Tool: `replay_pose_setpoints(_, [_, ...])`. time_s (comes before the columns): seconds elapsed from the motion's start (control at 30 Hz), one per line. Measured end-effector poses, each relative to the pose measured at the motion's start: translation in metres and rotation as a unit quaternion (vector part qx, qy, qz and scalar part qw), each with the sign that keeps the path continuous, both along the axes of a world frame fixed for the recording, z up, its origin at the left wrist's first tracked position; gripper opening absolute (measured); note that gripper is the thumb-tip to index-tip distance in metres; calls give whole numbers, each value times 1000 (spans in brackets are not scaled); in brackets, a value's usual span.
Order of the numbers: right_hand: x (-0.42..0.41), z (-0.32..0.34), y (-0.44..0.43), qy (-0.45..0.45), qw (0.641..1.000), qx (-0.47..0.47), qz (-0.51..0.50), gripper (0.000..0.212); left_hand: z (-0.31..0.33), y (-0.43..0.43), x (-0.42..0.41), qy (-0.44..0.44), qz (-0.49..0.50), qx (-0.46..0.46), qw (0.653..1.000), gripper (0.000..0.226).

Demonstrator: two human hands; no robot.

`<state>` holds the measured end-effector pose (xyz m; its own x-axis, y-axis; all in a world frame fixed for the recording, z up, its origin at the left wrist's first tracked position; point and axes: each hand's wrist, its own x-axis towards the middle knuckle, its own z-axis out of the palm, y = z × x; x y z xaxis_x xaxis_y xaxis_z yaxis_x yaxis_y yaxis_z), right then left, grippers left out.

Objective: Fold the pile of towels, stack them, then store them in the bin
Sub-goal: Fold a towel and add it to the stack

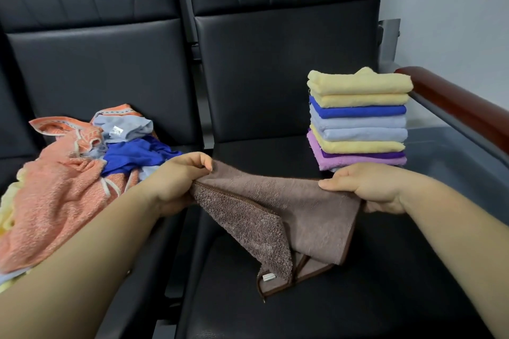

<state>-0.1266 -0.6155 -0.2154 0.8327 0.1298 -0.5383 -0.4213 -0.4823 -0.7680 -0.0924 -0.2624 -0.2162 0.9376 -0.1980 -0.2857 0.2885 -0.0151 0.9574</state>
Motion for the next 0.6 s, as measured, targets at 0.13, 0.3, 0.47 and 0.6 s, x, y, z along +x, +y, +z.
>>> replay_pose_setpoints(0.13, [0,9,-15,30,997,-63,45,17,3,10,-1,7,-21,81,996,37])
replay_pose_setpoints(0.3, [6,5,-13,85,994,-8,-68,19,4,5,-1,22,9,248,968,13])
replay_pose_setpoints(0.47, [14,4,4,27,934,258,-248,24,12,6,6,123,66,158,978,16])
replay_pose_setpoints(0.6, [17,7,20,6,915,314,-253,19,20,7,6,162,77,-24,983,37])
